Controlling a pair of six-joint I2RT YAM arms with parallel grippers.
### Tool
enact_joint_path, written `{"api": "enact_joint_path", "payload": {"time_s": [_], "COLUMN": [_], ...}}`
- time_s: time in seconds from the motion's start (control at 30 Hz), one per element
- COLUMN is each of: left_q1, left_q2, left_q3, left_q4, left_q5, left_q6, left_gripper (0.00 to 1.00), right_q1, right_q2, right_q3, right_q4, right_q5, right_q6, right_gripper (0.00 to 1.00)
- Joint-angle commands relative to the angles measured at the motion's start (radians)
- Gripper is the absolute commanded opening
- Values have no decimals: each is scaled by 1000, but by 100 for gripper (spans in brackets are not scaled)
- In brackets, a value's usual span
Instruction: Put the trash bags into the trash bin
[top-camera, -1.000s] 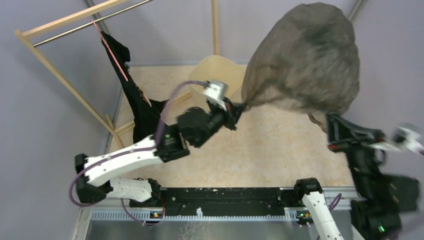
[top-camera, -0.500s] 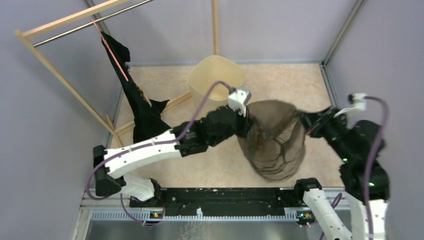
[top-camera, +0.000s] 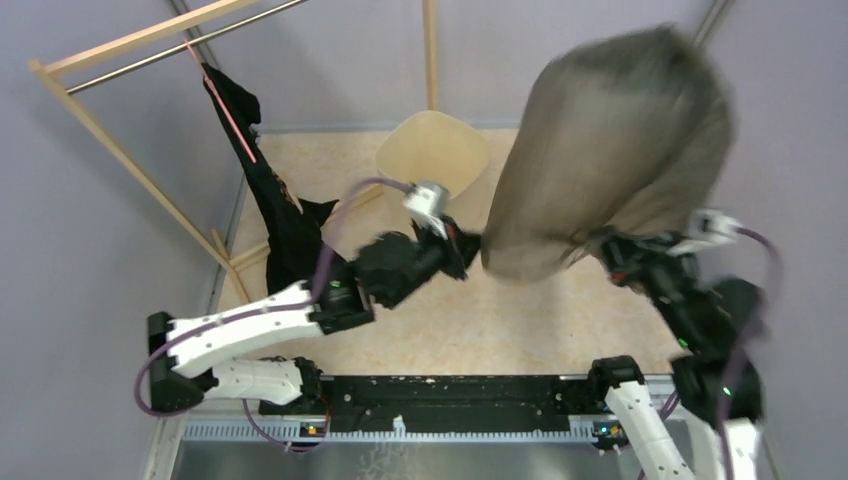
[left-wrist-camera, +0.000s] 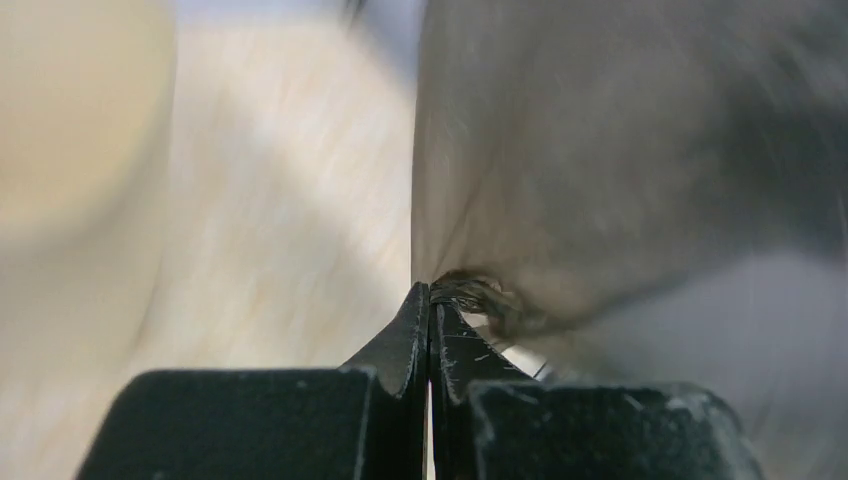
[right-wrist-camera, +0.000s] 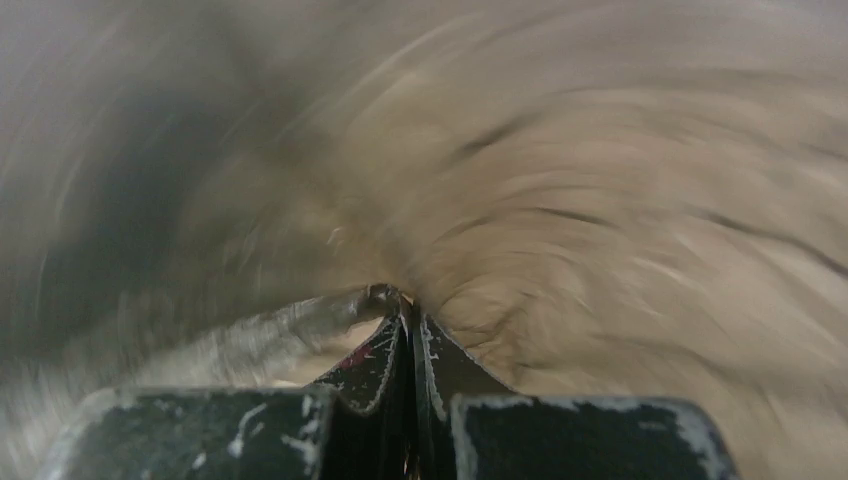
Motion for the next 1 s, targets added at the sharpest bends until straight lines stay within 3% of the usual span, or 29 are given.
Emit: {"api": "enact_joint_path", "payload": {"time_s": [0.0,0.07,0.17,0.43,0.57,0.67,0.8,0.97], "left_q1": [-2,-1,-2,-1,-1,-1,-1,-2], "left_q2": [71,30,-48,-69,-92,-82,-1,31], "left_q3": [-259,-349,-353,168,204,122,-64,-355], "left_q4": [-300,-303,-215,-164,-75,-69,-208,-322], "left_q5": [-83,-48,0,95,42,-7,-58,-36], "left_q6": [-306,-376,-300,96,178,148,-15,-305], "left_gripper": [0,0,0,0,0,0,0,0], "right_q1": [12,13,10,10,12,13,20,19], "right_q2": [17,-29,6,211,194,150,72,7], "right_q3": [-409,-471,-336,363,509,388,1,-411], "right_q4": [-100,-50,-63,-115,-110,-115,-118,-27], "right_q5": [-258,-286,-208,-77,-5,18,14,-178], "right_q6": [182,237,174,1,-46,-57,-17,153], "right_gripper": [0,0,0,0,0,0,0,0]}}
